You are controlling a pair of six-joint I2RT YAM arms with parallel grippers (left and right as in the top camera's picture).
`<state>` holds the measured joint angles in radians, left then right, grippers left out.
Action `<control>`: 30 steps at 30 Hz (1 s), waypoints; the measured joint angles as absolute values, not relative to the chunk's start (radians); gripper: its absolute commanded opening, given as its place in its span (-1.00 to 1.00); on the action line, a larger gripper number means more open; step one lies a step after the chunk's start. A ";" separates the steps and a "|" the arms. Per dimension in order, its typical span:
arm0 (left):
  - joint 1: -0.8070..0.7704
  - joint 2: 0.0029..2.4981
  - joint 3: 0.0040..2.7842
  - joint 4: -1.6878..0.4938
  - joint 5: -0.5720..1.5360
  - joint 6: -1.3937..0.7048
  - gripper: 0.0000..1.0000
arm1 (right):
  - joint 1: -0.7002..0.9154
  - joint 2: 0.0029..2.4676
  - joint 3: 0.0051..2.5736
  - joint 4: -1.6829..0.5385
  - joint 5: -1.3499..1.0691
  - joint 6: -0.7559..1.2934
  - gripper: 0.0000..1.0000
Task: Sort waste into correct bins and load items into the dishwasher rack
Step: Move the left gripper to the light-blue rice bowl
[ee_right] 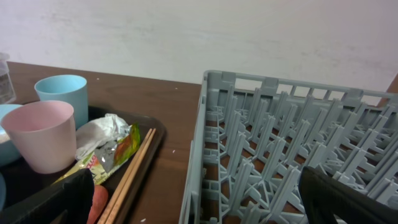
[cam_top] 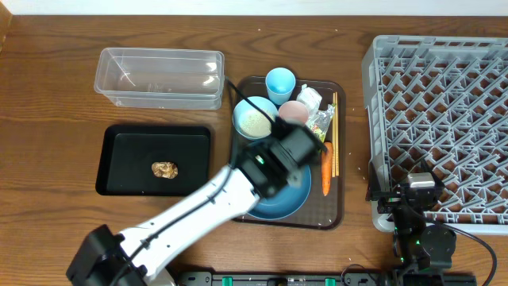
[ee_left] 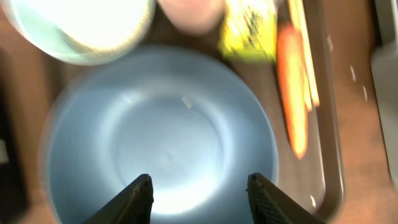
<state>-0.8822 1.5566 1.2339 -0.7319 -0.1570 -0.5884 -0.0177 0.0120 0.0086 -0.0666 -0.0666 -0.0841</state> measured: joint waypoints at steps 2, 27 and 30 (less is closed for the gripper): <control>-0.825 1.555 1.240 -0.708 -0.158 -0.566 0.01 | -0.018 0.012 0.009 -0.067 -0.067 -0.084 0.99; -0.687 1.755 1.240 -0.516 -0.157 -0.249 0.04 | -0.018 0.012 0.009 -0.067 -0.067 -0.084 0.98; -0.687 1.764 1.240 -0.479 -0.157 -0.238 0.04 | -0.018 0.012 0.009 -0.067 -0.067 -0.084 0.99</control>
